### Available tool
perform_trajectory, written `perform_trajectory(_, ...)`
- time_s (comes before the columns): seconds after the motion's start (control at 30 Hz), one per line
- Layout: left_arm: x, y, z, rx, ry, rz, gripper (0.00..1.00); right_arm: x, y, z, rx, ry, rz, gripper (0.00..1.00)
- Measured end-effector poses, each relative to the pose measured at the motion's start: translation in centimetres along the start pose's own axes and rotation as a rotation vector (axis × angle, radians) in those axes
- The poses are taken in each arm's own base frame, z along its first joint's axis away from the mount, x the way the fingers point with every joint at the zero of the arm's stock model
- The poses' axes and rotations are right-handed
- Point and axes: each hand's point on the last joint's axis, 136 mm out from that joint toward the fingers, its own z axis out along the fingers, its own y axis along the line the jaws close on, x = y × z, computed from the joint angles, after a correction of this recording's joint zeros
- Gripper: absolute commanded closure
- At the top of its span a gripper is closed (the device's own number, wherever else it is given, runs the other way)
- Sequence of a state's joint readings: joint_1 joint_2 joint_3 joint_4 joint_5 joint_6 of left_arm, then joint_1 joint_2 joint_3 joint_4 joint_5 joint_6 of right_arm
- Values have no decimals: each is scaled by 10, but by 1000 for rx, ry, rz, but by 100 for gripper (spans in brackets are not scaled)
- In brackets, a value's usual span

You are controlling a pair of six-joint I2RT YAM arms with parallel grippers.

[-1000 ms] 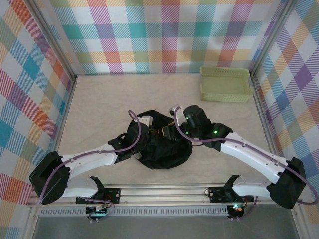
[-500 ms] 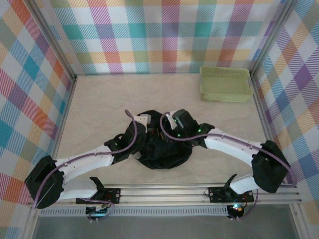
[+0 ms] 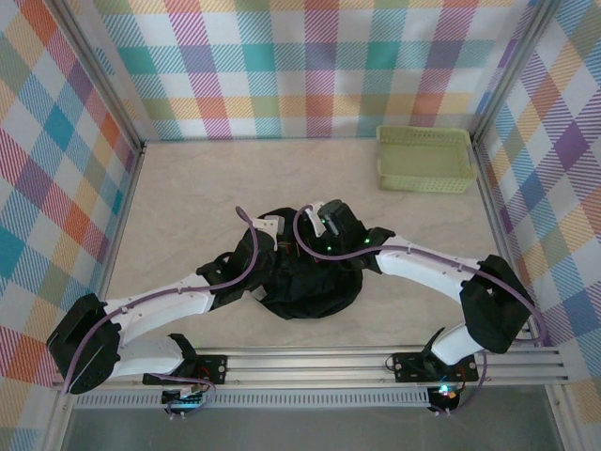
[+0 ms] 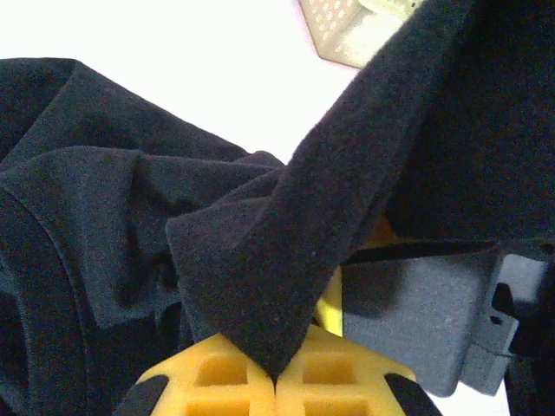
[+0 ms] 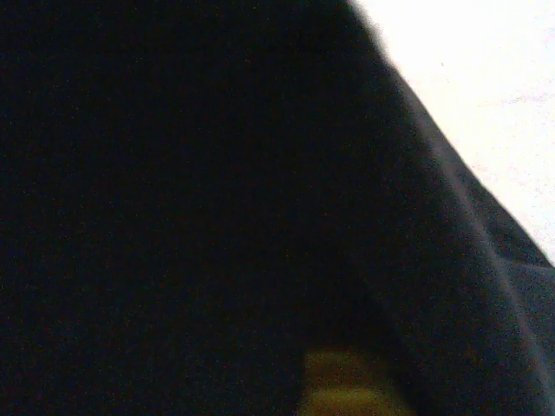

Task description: Fold the inside-out t-shirt

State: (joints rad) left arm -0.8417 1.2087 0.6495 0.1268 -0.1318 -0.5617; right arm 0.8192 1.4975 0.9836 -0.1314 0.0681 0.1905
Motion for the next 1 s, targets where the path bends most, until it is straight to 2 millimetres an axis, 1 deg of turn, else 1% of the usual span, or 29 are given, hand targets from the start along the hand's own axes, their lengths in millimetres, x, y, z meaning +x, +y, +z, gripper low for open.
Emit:
perform_trajectory(0.07,0,0,0,-2,1,1,100,-3,1,-1,0,-5,4,100)
perform_trajectory(0.13,2,4,1,-21,9,3,100,-3,3,-7,6,-1,2,100)
perform_trajectory(0.2,5,8,2,-49,26,9,95,-1,7,-18,10,6,3,100)
perform_trajectory(0.27,6,11,5,-74,45,22,86,-1,10,-38,8,6,19,100)
perform_trajectory(0.37,3,6,10,-82,64,44,82,-5,14,-71,1,-4,57,100)
perform_trajectory(0.47,0,0,15,-79,78,67,74,-4,12,-102,13,-10,108,100)
perform_trajectory(0.57,3,0,16,-80,103,84,69,5,10,-124,14,3,151,100)
perform_trajectory(0.7,3,-4,14,-85,123,117,62,11,9,-148,10,12,193,100)
perform_trajectory(0.77,3,-5,13,-94,127,143,58,9,4,-161,44,3,201,100)
perform_trajectory(0.87,4,1,4,-130,131,170,50,7,-17,-179,164,-19,214,100)
perform_trajectory(0.9,3,3,-1,-141,126,173,47,11,-27,-184,215,-15,226,100)
perform_trajectory(1.0,-5,12,-20,-178,93,181,41,32,-51,-190,338,38,264,100)
